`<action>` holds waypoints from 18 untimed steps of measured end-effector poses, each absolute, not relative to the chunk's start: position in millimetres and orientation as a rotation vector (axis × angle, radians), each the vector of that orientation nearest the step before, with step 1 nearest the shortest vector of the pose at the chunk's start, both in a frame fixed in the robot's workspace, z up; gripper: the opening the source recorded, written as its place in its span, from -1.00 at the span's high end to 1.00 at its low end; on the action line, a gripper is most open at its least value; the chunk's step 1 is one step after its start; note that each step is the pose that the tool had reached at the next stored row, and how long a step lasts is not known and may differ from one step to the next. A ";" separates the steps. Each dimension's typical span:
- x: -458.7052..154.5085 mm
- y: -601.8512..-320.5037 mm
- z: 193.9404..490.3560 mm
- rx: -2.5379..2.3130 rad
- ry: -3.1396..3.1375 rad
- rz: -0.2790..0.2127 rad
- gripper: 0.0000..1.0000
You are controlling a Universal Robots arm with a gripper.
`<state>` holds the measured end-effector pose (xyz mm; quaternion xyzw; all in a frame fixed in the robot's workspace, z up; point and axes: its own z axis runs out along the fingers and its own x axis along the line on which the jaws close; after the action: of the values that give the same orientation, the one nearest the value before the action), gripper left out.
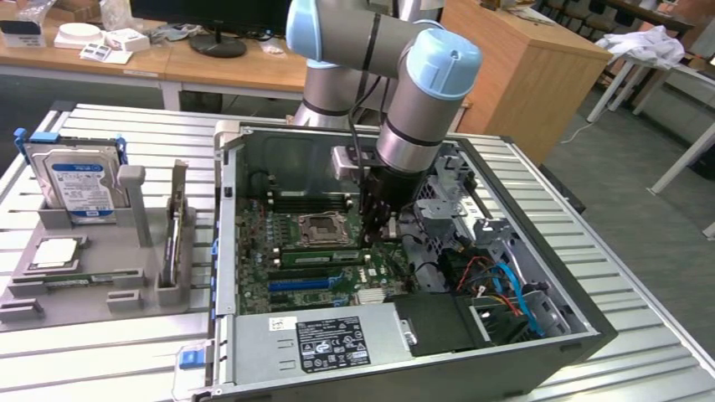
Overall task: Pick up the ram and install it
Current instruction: 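Press down the ram until it locks into place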
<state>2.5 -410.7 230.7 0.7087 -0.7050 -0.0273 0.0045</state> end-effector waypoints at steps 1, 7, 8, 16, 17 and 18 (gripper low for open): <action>2.5 -410.8 230.6 2.220 -2.209 -0.086 0.79; 2.5 -411.1 230.0 2.220 -2.208 -0.085 0.79; 2.5 -411.1 230.0 2.220 -2.208 -0.085 0.79; 2.6 -411.6 229.8 2.220 -2.208 -0.086 0.79; 2.6 -411.6 229.5 2.220 -2.209 -0.087 0.79; 2.6 -411.6 228.8 2.221 -2.209 -0.087 0.79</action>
<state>2.6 -411.6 228.8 0.7087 -0.7050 -0.0277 0.0041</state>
